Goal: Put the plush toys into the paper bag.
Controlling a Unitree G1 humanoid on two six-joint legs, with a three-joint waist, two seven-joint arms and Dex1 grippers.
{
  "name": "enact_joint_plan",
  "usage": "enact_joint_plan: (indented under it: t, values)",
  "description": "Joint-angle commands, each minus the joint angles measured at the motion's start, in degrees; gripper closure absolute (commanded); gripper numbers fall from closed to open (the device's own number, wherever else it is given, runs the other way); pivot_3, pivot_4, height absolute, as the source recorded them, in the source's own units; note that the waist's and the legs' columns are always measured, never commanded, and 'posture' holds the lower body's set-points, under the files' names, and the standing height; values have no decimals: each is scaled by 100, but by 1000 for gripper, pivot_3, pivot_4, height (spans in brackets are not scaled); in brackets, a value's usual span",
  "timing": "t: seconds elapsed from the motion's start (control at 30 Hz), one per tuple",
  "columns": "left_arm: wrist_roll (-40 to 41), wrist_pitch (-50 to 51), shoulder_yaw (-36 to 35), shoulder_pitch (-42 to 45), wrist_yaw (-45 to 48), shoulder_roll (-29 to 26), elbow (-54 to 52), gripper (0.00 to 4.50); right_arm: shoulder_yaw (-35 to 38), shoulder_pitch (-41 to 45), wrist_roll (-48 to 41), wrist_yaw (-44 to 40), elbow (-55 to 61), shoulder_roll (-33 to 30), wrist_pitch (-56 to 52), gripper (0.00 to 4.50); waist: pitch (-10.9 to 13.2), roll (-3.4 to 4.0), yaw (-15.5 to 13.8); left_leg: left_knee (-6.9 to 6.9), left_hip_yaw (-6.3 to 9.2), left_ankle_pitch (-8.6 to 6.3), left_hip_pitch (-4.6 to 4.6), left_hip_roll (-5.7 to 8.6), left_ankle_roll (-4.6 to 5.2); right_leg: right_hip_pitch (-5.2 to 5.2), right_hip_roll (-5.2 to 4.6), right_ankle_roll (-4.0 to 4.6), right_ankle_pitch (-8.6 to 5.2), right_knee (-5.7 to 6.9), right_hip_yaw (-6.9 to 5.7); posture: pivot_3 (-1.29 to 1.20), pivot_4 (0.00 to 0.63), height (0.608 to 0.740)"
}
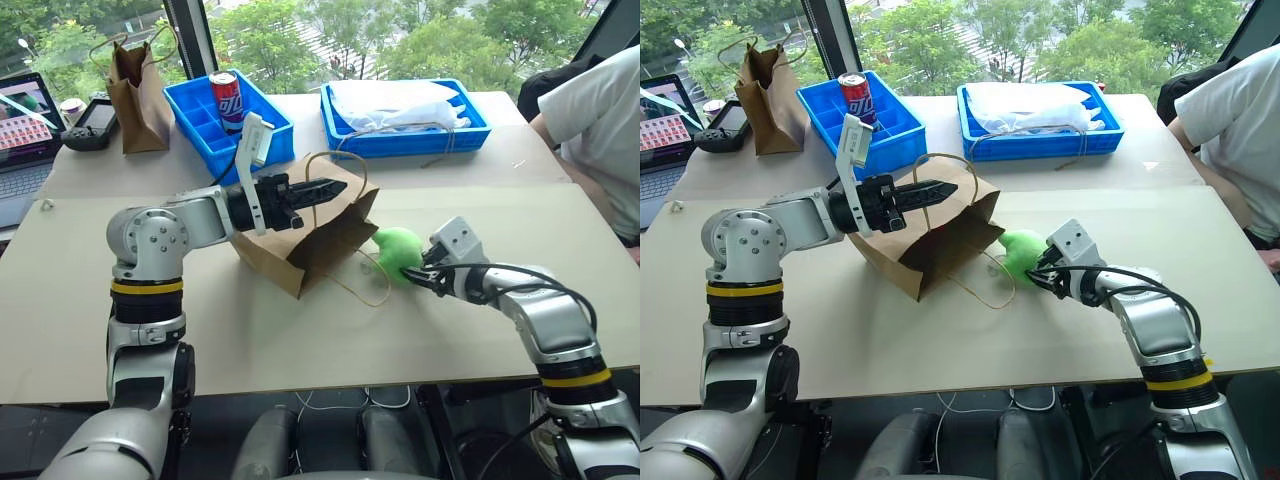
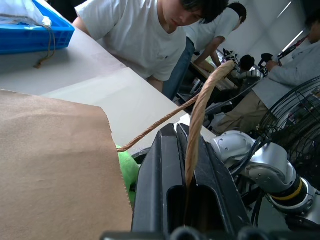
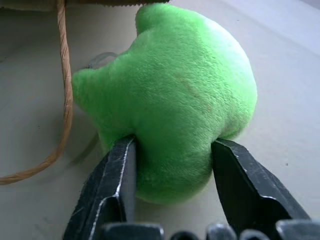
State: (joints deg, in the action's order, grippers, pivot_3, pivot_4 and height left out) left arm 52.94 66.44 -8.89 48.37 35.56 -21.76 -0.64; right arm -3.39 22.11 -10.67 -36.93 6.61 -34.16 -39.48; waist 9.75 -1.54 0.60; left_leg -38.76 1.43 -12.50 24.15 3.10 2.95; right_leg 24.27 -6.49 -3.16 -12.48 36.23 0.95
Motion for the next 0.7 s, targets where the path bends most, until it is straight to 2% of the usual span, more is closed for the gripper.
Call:
enact_joint_plan:
  t: [0.03,0.1,0.13,0.27,0.37,0.5,0.7]
  values:
    - [26,-112,-52,25,36,-56,-194,4500,376,-14,-149,-2,208,-47,220,3628,0,0,-1,-1,0,0,0,0,0,0,0,0,0,0,0,0,150,740]
    - [17,-129,-41,31,38,-47,-188,4500,597,-32,-283,-26,427,-128,127,4343,0,0,-2,-1,0,0,0,0,0,1,1,0,0,1,0,0,150,740]
    - [9,-142,-33,47,41,-39,-175,4500,703,-60,-313,-90,628,-306,15,4474,0,0,-2,0,0,0,0,0,0,2,0,0,0,1,0,0,150,740]
    - [-4,-169,-31,98,31,2,-103,4500,1038,-126,-576,-413,1593,-1130,-650,4474,2,3,-62,0,1,-1,5,4,2,4,-4,0,0,-3,-1,0,150,740]
    - [-11,-178,76,147,126,69,-32,4500,811,31,-1029,-601,2401,-1380,-1344,4474,2,3,-66,1,2,-4,4,0,5,0,-1,0,0,-9,-6,0,150,740]
    - [-29,-216,114,275,148,162,68,4500,328,234,-1200,-356,2738,-1083,-1818,4474,2,2,-58,0,3,-3,1,-7,5,-2,5,0,0,-6,-7,0,150,740]
    - [22,-168,157,311,207,233,68,4500,-490,751,-865,129,2261,-334,-1639,4474,2,2,-66,-5,2,-1,4,0,5,2,-1,1,0,-5,-2,0,150,740]
